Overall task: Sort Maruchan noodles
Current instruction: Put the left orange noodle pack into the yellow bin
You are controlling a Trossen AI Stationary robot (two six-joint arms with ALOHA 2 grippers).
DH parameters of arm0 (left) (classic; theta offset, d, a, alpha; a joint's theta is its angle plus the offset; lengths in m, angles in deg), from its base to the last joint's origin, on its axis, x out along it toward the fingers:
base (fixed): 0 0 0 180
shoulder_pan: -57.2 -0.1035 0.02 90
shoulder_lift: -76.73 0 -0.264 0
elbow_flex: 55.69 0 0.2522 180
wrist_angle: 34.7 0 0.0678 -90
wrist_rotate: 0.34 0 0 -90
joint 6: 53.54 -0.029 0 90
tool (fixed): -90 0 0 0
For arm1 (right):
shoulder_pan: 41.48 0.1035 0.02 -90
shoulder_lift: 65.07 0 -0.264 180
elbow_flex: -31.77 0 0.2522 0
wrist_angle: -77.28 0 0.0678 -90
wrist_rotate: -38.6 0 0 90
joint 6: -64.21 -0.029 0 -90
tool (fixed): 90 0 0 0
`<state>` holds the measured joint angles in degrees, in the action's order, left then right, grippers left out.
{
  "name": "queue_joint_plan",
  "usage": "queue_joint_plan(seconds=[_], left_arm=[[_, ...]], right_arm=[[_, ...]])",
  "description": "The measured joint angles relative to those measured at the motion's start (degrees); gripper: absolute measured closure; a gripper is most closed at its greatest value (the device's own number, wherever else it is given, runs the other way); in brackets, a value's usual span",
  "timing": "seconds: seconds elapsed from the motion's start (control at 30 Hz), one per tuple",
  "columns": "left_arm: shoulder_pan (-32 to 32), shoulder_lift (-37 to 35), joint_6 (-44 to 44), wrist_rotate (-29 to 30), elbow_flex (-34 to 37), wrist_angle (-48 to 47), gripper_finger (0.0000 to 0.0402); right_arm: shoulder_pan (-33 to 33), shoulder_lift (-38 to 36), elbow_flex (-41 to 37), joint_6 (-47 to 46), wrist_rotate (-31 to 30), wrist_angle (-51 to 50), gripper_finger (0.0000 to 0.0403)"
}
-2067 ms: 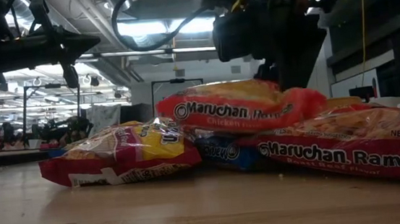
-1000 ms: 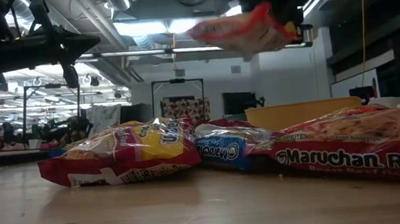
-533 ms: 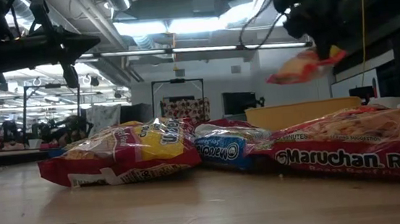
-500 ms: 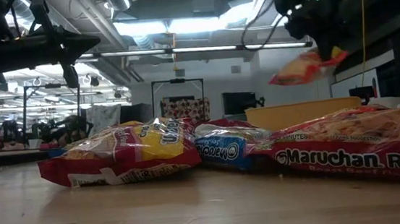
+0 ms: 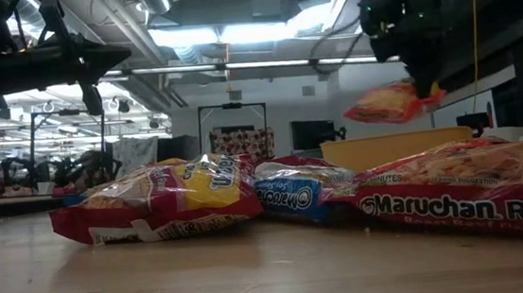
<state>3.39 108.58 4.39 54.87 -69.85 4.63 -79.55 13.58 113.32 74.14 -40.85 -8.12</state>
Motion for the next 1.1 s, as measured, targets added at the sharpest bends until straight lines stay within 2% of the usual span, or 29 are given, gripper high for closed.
queue_joint_plan(seconds=[0.3, 0.6, 1.1], left_arm=[[0.0, 0.0, 0.0, 0.2, 0.0, -0.1, 0.0401], [0.0, 0.0, 0.0, 0.2, 0.0, -0.1, 0.0401], [0.0, 0.0, 0.0, 0.1, 0.0, -0.1, 0.0401]], right_arm=[[6.0, 4.5, 0.0, 1.3, -2.3, 1.2, 0.0400], [6.3, 10.0, 0.0, 2.3, 0.5, 1.3, 0.0400], [6.2, 13.1, 0.0, 4.0, 1.0, 1.5, 0.0400]])
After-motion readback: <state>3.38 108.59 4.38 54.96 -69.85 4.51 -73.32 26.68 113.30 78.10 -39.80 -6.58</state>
